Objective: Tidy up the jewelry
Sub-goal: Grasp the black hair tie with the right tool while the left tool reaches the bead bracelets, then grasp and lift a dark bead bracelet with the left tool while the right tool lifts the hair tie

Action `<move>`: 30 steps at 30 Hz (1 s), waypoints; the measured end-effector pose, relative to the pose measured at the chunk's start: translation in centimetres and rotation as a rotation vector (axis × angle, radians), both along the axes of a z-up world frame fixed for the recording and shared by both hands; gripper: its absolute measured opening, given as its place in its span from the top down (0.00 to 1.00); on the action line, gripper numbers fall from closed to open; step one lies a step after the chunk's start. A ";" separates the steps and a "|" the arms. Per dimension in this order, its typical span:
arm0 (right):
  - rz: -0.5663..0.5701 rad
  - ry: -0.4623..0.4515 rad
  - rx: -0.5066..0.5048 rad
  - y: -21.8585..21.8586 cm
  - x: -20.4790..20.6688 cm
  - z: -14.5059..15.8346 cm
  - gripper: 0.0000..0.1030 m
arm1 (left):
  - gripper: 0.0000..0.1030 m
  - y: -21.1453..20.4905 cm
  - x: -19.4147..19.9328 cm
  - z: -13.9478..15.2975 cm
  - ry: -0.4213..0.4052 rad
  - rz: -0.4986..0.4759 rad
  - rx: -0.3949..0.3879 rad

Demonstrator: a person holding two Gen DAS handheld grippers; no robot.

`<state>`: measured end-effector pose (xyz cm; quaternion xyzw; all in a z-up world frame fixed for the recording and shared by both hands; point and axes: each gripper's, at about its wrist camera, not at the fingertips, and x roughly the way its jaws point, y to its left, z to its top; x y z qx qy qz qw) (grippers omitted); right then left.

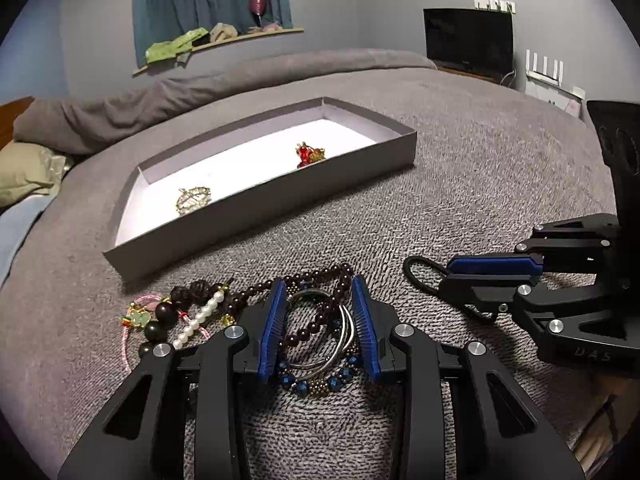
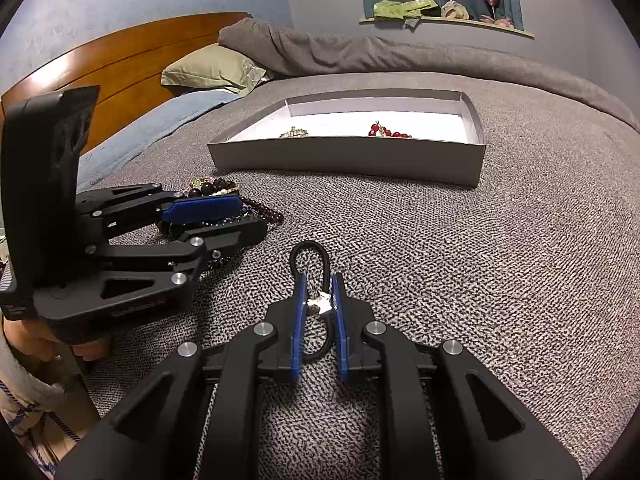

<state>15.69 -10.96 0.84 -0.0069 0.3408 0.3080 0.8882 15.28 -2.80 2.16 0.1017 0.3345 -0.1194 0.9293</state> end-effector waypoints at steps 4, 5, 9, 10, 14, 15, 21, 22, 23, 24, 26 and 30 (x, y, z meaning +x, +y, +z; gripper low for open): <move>-0.002 -0.004 0.006 -0.1 -0.1 0.1 0.88 | 0.84 0.2 -0.3 0.2 -0.006 -0.012 -0.026; -0.002 -0.006 0.009 -0.2 -0.1 0.2 0.88 | 0.87 0.3 -0.4 0.3 -0.009 -0.011 -0.039; -0.001 -0.013 0.020 -0.3 -0.3 0.3 0.88 | 0.90 1.2 -0.8 0.8 -0.017 -0.007 -0.114; -0.002 -0.015 0.022 -0.4 -0.3 0.3 0.88 | 0.91 1.7 -0.8 1.0 -0.017 -0.004 -0.150; -0.005 -0.020 0.032 -0.5 -0.4 0.4 0.88 | 0.94 3.4 -0.9 1.8 -0.016 0.008 -0.265; -0.006 -0.020 0.035 -0.6 -0.4 0.4 0.88 | 0.94 3.6 -0.9 2.0 -0.018 0.010 -0.280; -0.011 -0.015 0.071 -1.1 -0.4 0.6 0.88 | 0.94 4.9 -1.2 3.8 -0.040 0.020 -0.341; -0.011 -0.014 0.074 -1.2 -0.3 0.6 0.88 | 0.94 5.0 -1.2 4.0 -0.041 0.020 -0.341; -0.012 -0.011 0.078 -1.3 -0.2 0.6 0.88 | 0.94 5.0 -1.2 4.2 -0.043 0.020 -0.339; -0.013 -0.008 0.078 -1.3 -0.2 0.6 0.88 | 0.94 5.0 -1.2 4.5 -0.044 0.018 -0.337; -0.017 -0.007 0.081 -1.3 -0.1 0.6 0.88 | 0.94 5.1 -1.2 4.7 -0.043 0.014 -0.327; -0.034 -0.021 0.099 -1.8 -0.3 0.8 0.88 | 0.94 4.7 -1.6 4.4 -0.033 0.004 -0.308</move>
